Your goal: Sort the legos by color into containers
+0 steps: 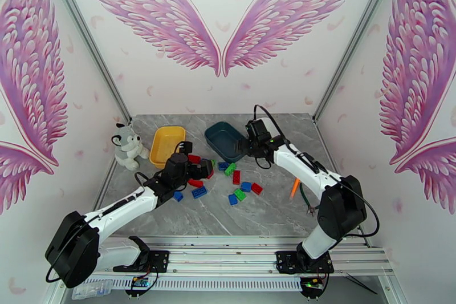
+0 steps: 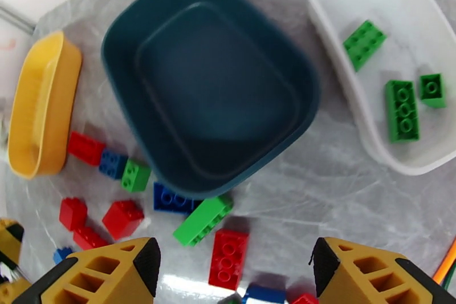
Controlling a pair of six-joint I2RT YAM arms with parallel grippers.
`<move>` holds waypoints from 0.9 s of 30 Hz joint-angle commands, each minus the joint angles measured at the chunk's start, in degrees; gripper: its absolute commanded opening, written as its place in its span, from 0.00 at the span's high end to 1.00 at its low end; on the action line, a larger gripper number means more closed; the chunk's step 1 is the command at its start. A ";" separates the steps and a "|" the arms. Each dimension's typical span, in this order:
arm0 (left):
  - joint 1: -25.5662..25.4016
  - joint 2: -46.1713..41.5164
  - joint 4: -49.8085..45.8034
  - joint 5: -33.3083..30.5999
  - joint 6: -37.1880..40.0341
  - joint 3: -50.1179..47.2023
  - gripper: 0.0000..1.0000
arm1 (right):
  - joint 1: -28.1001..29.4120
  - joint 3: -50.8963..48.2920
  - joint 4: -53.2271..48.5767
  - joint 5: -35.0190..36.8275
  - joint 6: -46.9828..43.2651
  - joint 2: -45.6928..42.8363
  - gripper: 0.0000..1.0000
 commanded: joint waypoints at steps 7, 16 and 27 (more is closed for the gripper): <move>4.51 -2.63 -0.20 2.49 -2.79 -2.48 0.01 | 5.92 -4.73 6.05 2.49 -4.07 5.32 0.14; 4.92 -1.92 0.12 3.80 -3.50 -2.48 0.01 | 7.66 -2.21 7.54 4.03 -9.22 14.57 0.12; 5.10 -2.54 0.12 4.69 -3.89 -2.53 0.01 | 7.73 1.37 9.17 4.03 -12.32 20.21 0.12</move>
